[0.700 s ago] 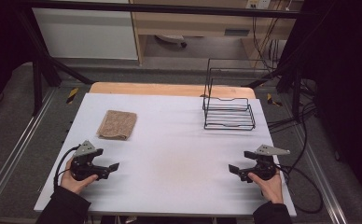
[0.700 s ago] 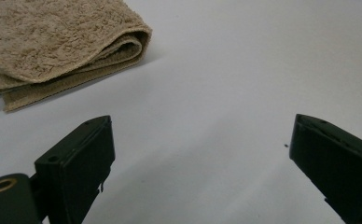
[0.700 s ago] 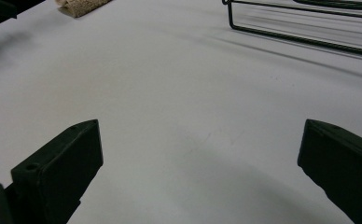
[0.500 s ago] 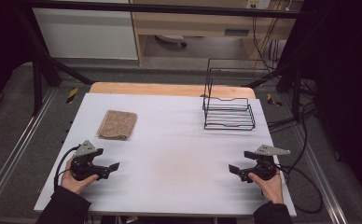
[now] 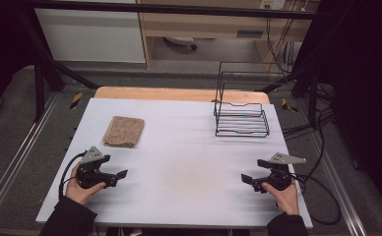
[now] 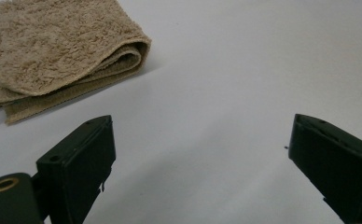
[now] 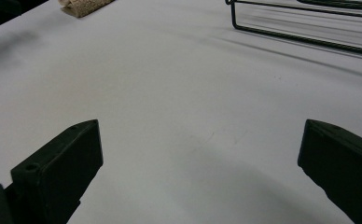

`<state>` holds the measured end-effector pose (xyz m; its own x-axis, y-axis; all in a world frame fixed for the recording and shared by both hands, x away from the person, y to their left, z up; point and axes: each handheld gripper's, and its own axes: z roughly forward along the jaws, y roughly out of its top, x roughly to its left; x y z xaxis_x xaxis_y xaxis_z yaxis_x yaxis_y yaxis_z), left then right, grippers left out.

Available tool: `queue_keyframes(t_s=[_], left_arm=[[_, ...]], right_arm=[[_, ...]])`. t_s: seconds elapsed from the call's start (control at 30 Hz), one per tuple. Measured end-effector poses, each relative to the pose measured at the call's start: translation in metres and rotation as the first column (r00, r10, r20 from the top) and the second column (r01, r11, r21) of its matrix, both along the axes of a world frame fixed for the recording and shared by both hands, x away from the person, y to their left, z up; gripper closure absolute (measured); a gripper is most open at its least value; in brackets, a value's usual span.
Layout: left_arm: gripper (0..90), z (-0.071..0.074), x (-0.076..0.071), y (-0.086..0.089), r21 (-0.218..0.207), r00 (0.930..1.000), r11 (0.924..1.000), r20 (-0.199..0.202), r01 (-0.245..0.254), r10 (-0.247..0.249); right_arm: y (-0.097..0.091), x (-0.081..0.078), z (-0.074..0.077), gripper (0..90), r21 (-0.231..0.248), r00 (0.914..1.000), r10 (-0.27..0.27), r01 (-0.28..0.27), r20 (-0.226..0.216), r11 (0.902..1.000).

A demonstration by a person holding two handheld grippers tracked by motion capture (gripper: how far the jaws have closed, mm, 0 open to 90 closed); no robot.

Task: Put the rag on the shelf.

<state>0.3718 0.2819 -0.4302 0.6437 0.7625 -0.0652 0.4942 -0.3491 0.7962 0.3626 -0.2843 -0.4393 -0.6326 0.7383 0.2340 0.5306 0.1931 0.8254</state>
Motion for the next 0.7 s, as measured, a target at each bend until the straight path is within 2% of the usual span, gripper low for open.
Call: queue_keyframes(t_s=[0.17, 0.4, 0.53, 0.7], left_arm=[[8.2, 0.004, 0.002, -0.005, 0.001, 1.0, 1.0, 0.004, -0.009, 0.009], [11.3, 0.012, 0.011, -0.011, 0.024, 0.9991, 0.9988, 0.006, -0.042, 0.042], [16.1, 0.016, 0.018, -0.016, 0.045, 0.9976, 0.9966, 0.01, -0.069, 0.069], [20.4, 0.018, 0.032, -0.023, 0.067, 0.9955, 0.9933, -0.004, -0.094, 0.095]], right_arm=[[0.001, 0.0, -0.001, 0.6, -0.013, 1.0, 0.004, -0.004, 0.004, 0.9999], [0.002, 0.0, -0.001, 0.6, -0.018, 1.0, 0.004, -0.004, 0.001, 0.9998], [0.002, 0.0, -0.002, 0.6, -0.018, 1.0, 0.005, -0.005, 0.002, 0.9998], [0.003, 0.0, -0.002, 0.5, -0.026, 1.0, 0.008, -0.008, -0.005, 0.9996]])
